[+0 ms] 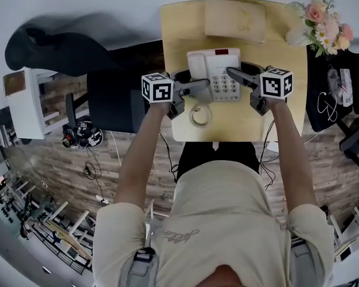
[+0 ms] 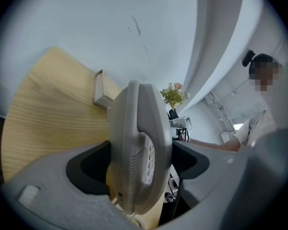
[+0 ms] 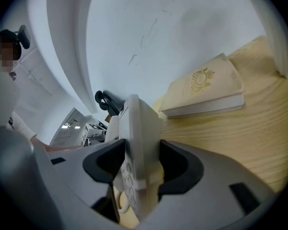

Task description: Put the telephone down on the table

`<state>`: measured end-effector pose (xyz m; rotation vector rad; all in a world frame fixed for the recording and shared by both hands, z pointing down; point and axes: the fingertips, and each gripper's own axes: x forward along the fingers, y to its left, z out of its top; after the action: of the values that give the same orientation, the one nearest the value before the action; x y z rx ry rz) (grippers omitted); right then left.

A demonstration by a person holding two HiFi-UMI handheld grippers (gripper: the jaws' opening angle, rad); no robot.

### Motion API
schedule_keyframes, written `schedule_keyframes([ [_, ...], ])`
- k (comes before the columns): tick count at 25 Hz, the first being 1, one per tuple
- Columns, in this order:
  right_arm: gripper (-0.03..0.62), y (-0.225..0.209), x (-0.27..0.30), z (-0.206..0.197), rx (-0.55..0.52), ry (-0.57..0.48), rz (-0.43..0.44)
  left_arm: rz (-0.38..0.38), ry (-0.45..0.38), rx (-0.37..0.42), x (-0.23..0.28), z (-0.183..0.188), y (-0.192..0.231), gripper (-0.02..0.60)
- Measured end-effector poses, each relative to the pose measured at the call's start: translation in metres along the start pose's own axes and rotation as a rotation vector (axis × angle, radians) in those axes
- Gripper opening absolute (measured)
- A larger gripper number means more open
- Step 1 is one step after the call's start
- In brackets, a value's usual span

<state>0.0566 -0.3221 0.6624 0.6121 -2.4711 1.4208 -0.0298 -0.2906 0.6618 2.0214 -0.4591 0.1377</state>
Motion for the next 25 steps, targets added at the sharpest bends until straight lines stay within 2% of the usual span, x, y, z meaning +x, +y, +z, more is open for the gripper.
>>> schedule_keyframes([
  [10,0.221,-0.039,0.018,-0.011,0.140,0.048,-0.007,0.022,0.114,-0.074,0.016,-0.004,0.037,0.390],
  [21,0.221,-0.061,0.030,-0.009,0.210,0.060,-0.050,0.020,0.114,-0.221,0.025,0.001,0.054,0.390],
  [25,0.222,-0.063,0.032,-0.010,0.219,0.074,-0.043,0.024,0.134,-0.230,0.025,0.000,0.056,0.390],
])
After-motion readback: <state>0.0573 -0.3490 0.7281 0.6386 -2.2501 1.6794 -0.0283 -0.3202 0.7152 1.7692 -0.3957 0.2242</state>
